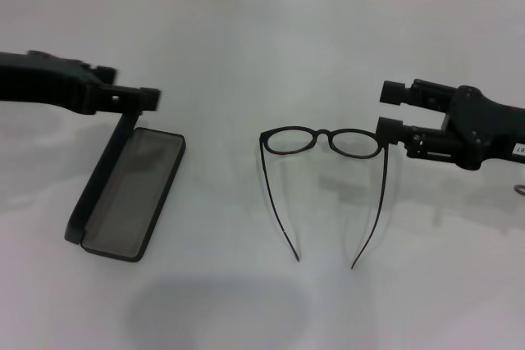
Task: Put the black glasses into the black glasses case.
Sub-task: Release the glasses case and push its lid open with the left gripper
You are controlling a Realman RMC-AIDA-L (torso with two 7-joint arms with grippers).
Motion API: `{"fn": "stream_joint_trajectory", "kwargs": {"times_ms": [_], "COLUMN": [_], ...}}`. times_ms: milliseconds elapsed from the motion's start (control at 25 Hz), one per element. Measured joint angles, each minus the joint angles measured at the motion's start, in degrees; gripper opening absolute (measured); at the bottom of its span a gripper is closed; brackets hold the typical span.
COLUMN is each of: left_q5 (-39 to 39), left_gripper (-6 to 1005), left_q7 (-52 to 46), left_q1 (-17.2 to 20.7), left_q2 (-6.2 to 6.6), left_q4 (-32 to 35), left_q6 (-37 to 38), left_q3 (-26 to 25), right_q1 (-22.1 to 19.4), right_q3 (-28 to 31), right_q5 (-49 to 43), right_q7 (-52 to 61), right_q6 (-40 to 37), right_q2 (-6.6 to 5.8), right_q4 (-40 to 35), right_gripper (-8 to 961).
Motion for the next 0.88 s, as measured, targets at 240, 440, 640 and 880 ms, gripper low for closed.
{"fn": "stream_joint_trajectory", "kwargs": {"times_ms": [240, 440, 640, 880], "left_q5": [20.9, 27.0, 27.7, 29.1], "left_gripper": [812, 811, 796, 774], "left_q7": [-15.0, -18.1, -19.2, -19.5], "left_q1": [-0.4, -1.6, -2.1, -2.8], "left_q2": [0.03, -0.07, -0.06, -0.04], "left_q4": [10.0, 4.3, -1.9, -6.7], "left_q6": [0.1, -0.9, -3.7, -6.2], "left_q3": [15.5, 20.3, 21.1, 22.0], "right_q1": [0.2, 0.1, -0.1, -0.2], "right_q3": [0.4, 0.9, 1.0, 2.2], "right_q5": [-0.1, -0.2, 0.0, -0.4], "right_q7": [-0.7, -1.4, -1.5, -1.6], "right_q6": [0.1, 0.2, 0.2, 0.2], "right_q2": [-0.02, 0.03, -0.01, 0.12], "right_q4": [-0.1, -0.3, 0.0, 0.1], "right_gripper": [748, 747, 747, 747]}}
